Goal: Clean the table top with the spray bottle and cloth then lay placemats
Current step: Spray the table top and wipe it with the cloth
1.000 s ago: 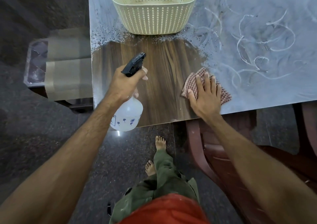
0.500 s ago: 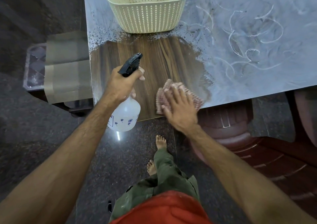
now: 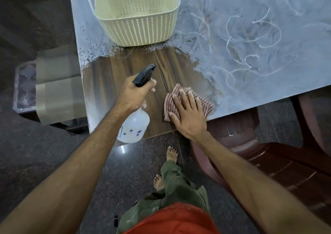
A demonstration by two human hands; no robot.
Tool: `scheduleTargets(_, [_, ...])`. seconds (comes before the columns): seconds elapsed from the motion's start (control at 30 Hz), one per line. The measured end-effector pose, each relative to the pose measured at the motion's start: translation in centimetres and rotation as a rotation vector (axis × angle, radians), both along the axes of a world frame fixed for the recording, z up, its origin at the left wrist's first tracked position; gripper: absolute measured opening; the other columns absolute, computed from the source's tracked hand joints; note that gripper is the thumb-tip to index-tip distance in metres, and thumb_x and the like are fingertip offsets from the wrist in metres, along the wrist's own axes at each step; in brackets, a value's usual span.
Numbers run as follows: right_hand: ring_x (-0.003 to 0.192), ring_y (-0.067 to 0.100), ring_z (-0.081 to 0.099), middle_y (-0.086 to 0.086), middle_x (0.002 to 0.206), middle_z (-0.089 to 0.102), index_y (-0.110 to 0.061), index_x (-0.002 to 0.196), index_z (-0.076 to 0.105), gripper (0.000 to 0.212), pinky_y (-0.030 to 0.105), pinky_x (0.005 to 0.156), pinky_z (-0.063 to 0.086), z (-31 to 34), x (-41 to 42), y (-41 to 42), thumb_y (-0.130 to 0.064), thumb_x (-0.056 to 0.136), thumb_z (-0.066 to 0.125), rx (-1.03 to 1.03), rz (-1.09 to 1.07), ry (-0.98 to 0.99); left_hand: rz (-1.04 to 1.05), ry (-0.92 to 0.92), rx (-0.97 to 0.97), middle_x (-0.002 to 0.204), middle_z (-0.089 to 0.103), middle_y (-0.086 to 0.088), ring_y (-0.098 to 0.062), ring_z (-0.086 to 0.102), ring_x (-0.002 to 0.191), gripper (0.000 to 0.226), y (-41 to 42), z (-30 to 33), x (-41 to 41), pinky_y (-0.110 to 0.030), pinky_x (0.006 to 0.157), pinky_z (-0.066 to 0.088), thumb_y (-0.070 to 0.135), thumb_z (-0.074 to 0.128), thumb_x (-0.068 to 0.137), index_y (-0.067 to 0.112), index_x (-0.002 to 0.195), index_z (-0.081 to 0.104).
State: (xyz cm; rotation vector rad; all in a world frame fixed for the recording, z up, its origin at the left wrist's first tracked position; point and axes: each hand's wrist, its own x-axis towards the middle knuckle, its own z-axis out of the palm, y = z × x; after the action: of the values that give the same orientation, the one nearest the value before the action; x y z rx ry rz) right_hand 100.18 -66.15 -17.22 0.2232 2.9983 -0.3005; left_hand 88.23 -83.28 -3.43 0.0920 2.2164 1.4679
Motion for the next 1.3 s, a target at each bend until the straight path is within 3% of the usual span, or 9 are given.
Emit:
scheduleTargets(0.23, [0.152,0.026,0.018,0.002,0.164,0.021,-0.028,0.155,0.031,0.066,0.049,0.121,0.019,-0.5,0.9,3.1,-0.06,0.098,0.032,0.02,-0.062,0.061,-0.107,0.02,-0.148,0.068,0.061,-0.004,-0.014,0.048,0.032,0.024,4.8,0.1,-2.8,-0.023,0.045,0.042,0.027,0.061,0.095,0.008,0.08,0.06])
scheduleTargets(0.37, [0.151,0.027,0.019,0.003,0.164,0.024,-0.027,0.154,0.034,0.065,0.049,0.12,0.02,-0.8,0.9,3.1,-0.058,0.097,0.036,0.01,-0.067,0.097,-0.124,-0.012,-0.233,0.06,0.06,-0.006,-0.015,0.05,0.032,0.034,6.7,-0.7,-4.0,-0.033,0.06,0.049,0.03,0.059,0.091,-0.002,0.081,0.064])
scheduleTargets(0.47, [0.151,0.027,0.019,0.003,0.164,0.023,-0.027,0.154,0.035,0.065,0.049,0.12,0.019,-0.7,0.8,3.3,-0.058,0.097,0.037,0.001,-0.077,0.106,-0.135,-0.015,-0.224,0.062,0.064,-0.004,-0.015,0.05,0.032,0.031,7.9,-0.7,-4.6,-0.028,0.056,0.046,0.029,0.06,0.092,0.0,0.082,0.066])
scheduleTargets(0.63, [0.152,0.027,0.017,0.003,0.164,0.023,-0.026,0.153,0.035,0.065,0.049,0.12,0.019,-0.5,0.7,3.3,-0.058,0.097,0.038,-0.024,-0.079,0.101,-0.285,-0.051,-0.192,0.083,0.076,-0.004,-0.012,0.049,0.031,0.017,10.2,-0.3,-4.6,-0.02,0.038,0.041,0.027,0.064,0.093,0.013,0.101,0.07])
scheduleTargets(0.77, [0.152,0.027,0.017,0.003,0.164,0.022,-0.027,0.153,0.035,0.065,0.047,0.121,0.015,-0.6,0.6,3.6,-0.059,0.097,0.037,-0.032,-0.076,0.098,-0.359,-0.012,-0.248,0.066,0.069,-0.007,-0.016,0.052,0.035,0.027,11.4,-0.2,-4.5,-0.023,0.044,0.043,0.026,0.062,0.092,0.003,0.08,0.068])
scheduleTargets(0.87, [0.152,0.026,0.016,0.002,0.164,0.021,-0.028,0.154,0.034,0.065,0.048,0.121,0.018,-0.7,0.4,4.6,-0.06,0.097,0.035,-0.025,-0.089,0.079,-0.394,-0.03,-0.265,0.055,0.06,-0.003,-0.017,0.052,0.034,0.028,11.5,-0.3,-4.6,-0.026,0.047,0.044,0.026,0.061,0.092,0.003,0.077,0.066])
scheduleTargets(1.0, [0.151,0.026,0.018,0.003,0.164,0.023,-0.027,0.154,0.033,0.067,0.049,0.121,0.017,-0.3,0.4,6.9,-0.061,0.096,0.032,0.002,-0.185,0.055,-0.397,-0.073,-0.214,0.069,0.071,-0.005,-0.015,0.049,0.032,0.02,10.8,-0.5,-4.7,-0.026,0.043,0.042,0.023,0.063,0.093,0.007,0.082,0.069])
scheduleTargets(1.17, [0.153,0.026,0.005,0.005,0.166,0.009,-0.026,0.158,0.02,0.071,0.046,0.122,-0.002,0.0,-1.2,10.9,-0.063,0.097,0.018,0.014,-0.326,-0.034,-0.314,-0.069,-0.16,0.09,0.077,0.005,-0.016,0.051,0.035,0.02,9.4,-1.3,-5.4,-0.022,0.048,0.044,0.03,0.065,0.093,0.015,0.105,0.07])
scheduleTargets(1.3, [0.153,0.029,0.003,0.009,0.166,0.009,-0.022,0.158,0.02,0.074,0.052,0.123,0.002,0.2,-4.9,13.2,-0.063,0.097,0.018,0.011,-0.425,-0.038,-0.227,-0.045,-0.096,0.092,0.077,0.002,-0.017,0.05,0.035,0.02,8.6,-1.8,-5.8,-0.026,0.053,0.045,0.03,0.065,0.093,0.013,0.102,0.071])
